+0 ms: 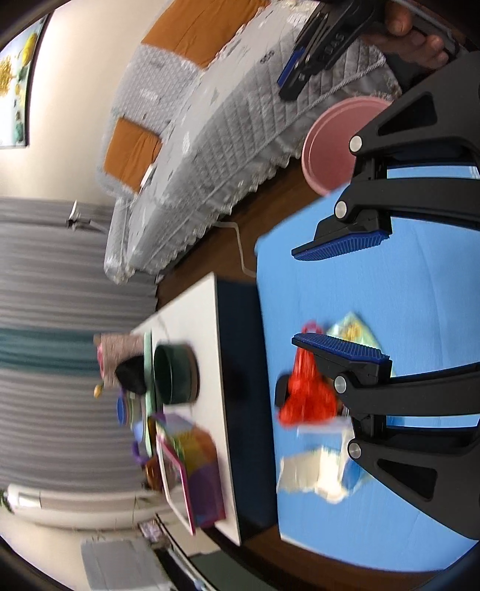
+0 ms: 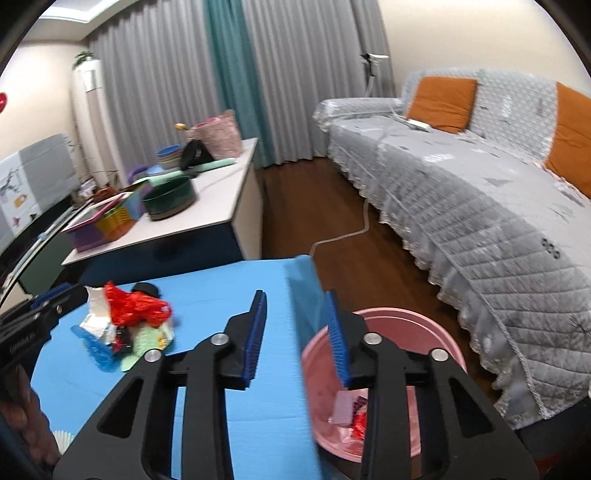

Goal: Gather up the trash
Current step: 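Move both tools back over the remaining trash on the table, then grasp the blue plastic bag with the left tool while the right tool grasps the green wrapper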

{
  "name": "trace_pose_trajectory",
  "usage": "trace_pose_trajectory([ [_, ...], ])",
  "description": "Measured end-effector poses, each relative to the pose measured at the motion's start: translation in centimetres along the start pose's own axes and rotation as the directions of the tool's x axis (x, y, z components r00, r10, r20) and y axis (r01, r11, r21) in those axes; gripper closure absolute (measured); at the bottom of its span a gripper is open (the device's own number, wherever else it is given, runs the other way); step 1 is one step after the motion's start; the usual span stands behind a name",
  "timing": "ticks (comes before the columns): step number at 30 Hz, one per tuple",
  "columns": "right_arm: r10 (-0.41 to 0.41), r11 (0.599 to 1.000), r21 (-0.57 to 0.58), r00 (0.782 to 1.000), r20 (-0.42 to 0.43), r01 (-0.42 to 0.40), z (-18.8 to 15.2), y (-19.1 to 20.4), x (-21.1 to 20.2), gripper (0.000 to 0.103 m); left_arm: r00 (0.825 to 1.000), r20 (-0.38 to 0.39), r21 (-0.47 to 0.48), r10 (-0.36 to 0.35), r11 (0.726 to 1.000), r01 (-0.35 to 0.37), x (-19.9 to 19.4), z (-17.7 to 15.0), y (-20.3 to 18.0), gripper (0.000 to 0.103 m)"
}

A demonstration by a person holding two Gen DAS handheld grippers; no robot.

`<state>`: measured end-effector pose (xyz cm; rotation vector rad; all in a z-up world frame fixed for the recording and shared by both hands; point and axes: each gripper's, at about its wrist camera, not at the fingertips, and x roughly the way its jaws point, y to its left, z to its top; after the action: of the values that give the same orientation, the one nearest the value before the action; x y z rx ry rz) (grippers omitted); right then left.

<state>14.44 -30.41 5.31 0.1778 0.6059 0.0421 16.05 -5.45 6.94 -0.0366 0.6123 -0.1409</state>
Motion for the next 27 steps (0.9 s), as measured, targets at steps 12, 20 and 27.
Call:
trace_pose_trajectory([
  [12,0.119,0.99,-0.071,0.99,-0.07,-0.124,-1.9,6.1,4.0,0.072,0.981,-0.079,-0.239,0.177,0.952,-0.191,3.5,-4.4,10.5,0.051],
  [20,0.174,0.977,-0.105,0.977,-0.126,-0.187,-3.2,10.4,7.7,0.072,0.975,-0.134,-0.282,0.179,0.936,-0.211,5.8,-5.9,12.3,0.044],
  [27,0.197,0.967,-0.124,0.964,-0.18,-0.221,-4.6,12.7,11.2,0.067,0.962,-0.175,-0.3,0.21,0.919,-0.255,7.3,-6.3,13.3,0.043],
])
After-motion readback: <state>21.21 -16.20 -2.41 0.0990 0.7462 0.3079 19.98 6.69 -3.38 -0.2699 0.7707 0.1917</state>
